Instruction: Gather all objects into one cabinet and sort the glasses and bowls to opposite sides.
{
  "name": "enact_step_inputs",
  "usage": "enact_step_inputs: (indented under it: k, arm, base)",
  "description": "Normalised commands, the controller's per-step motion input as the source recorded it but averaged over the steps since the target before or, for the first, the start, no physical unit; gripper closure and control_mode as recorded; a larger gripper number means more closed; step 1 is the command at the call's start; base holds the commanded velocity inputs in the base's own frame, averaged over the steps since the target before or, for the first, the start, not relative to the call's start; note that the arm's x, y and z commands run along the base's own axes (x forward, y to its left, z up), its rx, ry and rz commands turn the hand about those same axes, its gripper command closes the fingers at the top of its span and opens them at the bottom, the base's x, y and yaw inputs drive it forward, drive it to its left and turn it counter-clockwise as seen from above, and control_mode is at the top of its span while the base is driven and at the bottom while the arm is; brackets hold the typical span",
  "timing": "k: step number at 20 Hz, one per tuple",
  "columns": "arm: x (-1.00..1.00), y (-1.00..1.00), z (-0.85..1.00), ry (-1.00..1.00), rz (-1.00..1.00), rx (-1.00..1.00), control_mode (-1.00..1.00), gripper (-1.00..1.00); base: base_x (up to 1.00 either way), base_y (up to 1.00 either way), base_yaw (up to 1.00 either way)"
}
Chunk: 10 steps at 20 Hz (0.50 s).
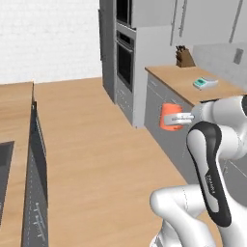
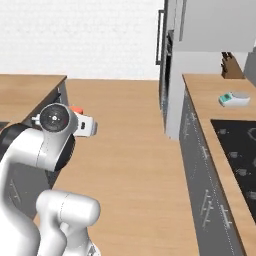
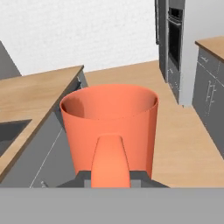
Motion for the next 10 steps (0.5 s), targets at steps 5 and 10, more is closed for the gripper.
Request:
enact_step_inputs:
  k: [5,10]
  arm:
    - [0.0,0.0,0.0,0.0,0.0,0.0,1.0,1.0]
    - [0.0,0.0,0.0,0.0,0.0,0.0,1.0,1.0]
  base:
    - [1.0,0.36,0.02]
    - [1.0,0.5,0.0]
